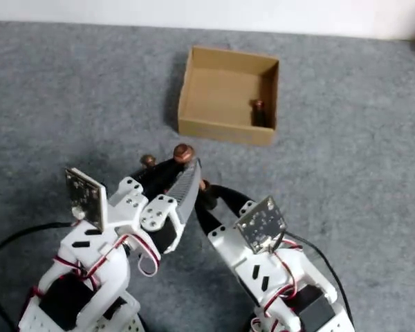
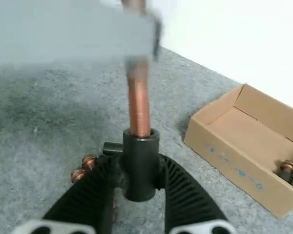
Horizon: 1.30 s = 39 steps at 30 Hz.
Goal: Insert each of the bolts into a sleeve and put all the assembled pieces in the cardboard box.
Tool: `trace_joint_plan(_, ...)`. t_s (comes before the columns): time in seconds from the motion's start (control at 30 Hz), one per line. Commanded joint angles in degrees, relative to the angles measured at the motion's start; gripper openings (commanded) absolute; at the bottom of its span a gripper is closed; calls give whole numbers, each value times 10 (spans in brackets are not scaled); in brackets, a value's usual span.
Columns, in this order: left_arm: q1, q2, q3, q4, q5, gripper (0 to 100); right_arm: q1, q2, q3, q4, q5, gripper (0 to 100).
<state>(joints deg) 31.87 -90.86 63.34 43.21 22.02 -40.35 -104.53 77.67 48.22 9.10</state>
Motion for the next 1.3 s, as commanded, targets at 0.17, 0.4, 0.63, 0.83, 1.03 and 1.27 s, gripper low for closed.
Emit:
trace_joint_plan(0.17, 5, 1, 51, -2, -8, 5, 8, -7, -4, -1, -6, 5)
trace_joint_plan(0.4, 4, -4, 79, 1, -8, 5, 9, -7, -4, -1, -6, 5)
trace_joint_plan(0.63, 0, -4, 90, 37, -6, 5, 10, -7, -4, 0, -6, 5)
trace_joint_plan(0.83, 0, -4, 91, 37, -7, 5, 10, -7, -4, 0, -6, 5)
trace_joint_plan(1.03, 0, -4, 86, 39, -5, 91, 10, -7, -4, 0, -6, 5)
trace_joint_plan(1.27, 0, -3, 55, 126, -4, 297, 9, -7, 0, 0, -6, 5)
